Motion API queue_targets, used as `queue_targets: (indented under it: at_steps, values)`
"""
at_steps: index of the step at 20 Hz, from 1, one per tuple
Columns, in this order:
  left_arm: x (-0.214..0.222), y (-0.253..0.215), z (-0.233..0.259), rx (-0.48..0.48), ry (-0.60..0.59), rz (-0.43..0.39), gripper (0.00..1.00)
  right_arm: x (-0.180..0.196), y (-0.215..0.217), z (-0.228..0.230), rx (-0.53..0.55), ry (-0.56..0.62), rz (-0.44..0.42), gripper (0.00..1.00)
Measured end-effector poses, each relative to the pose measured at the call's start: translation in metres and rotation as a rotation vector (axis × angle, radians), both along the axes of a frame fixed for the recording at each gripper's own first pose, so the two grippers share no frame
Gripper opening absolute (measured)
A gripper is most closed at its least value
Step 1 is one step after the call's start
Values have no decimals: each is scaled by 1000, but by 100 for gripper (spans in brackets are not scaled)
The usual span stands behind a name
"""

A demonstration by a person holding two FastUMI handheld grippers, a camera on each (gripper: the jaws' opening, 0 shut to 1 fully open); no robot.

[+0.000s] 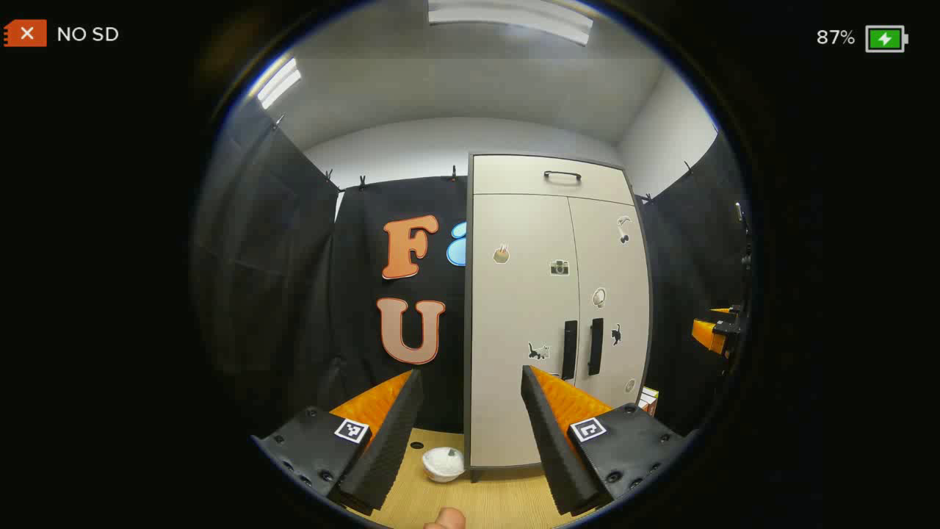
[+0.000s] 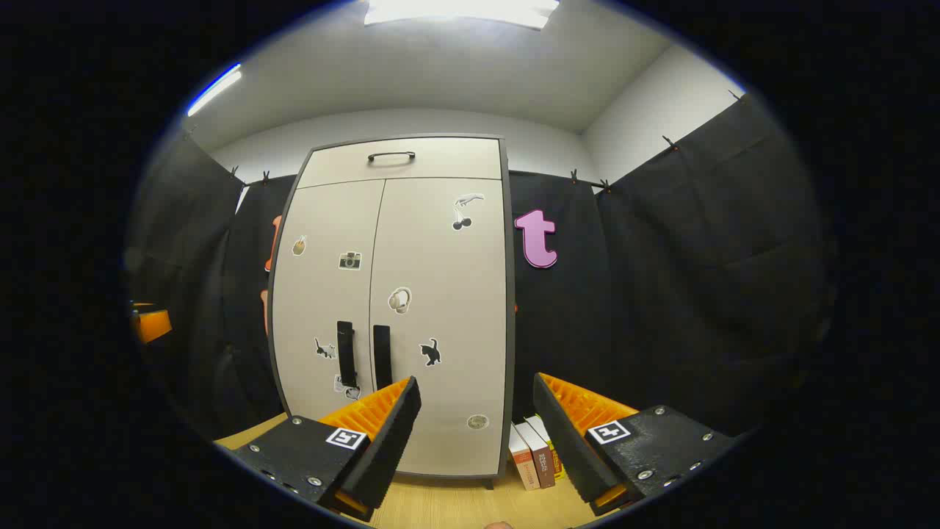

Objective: Open the right door of the double-door shoe cabinet with the right hand, and open the left door with the left hand.

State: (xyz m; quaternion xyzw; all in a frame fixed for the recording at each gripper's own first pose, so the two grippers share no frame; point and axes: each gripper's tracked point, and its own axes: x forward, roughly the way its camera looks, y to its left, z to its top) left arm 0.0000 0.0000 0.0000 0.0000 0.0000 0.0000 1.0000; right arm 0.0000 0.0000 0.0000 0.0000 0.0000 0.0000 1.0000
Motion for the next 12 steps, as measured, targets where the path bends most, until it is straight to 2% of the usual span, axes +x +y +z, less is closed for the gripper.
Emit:
queue_targets:
  at_steps: [12]
  values:
    - [-3,3,0,-11,5,-5,81,1,12,-2,-1,7,20,94]
